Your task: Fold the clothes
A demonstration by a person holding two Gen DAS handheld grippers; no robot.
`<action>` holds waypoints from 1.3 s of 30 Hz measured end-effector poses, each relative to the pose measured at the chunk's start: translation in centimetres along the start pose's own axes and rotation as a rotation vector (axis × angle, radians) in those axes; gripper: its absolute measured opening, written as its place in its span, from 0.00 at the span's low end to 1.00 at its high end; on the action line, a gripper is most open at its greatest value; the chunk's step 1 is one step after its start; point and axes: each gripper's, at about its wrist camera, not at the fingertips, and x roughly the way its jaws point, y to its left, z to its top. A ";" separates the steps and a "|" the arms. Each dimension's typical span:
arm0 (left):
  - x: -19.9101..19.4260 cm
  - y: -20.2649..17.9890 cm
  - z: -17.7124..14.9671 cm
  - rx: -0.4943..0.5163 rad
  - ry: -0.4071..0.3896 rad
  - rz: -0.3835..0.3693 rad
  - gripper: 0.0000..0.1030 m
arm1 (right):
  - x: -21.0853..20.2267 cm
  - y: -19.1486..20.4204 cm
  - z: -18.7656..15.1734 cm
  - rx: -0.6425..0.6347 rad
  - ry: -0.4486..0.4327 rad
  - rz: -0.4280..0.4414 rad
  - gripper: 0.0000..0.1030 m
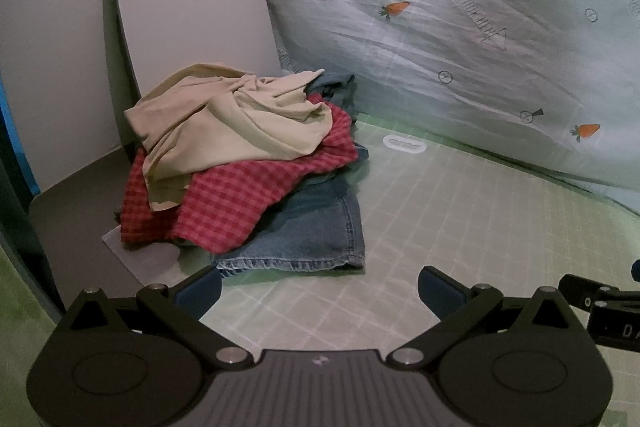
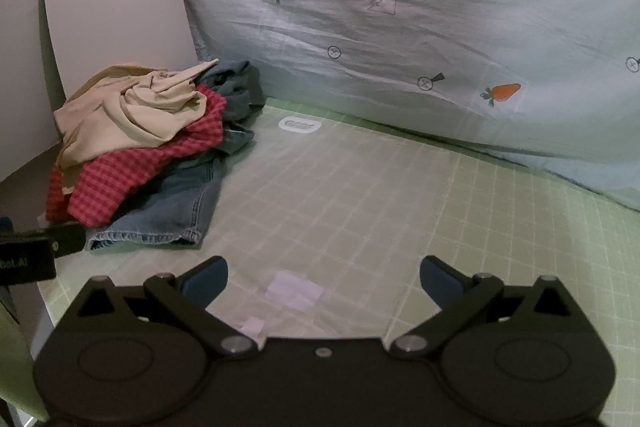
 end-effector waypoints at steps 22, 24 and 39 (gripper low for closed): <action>10.3 7.1 6.1 -0.131 0.065 0.098 1.00 | 11.9 6.5 7.2 -0.068 0.001 0.089 1.00; 12.1 8.0 7.1 -0.154 0.076 0.117 0.99 | 14.0 7.6 8.5 -0.085 0.005 0.105 1.00; 23.4 17.1 14.5 -0.322 0.024 0.250 0.76 | 28.7 17.5 17.7 -0.161 -0.033 0.274 0.64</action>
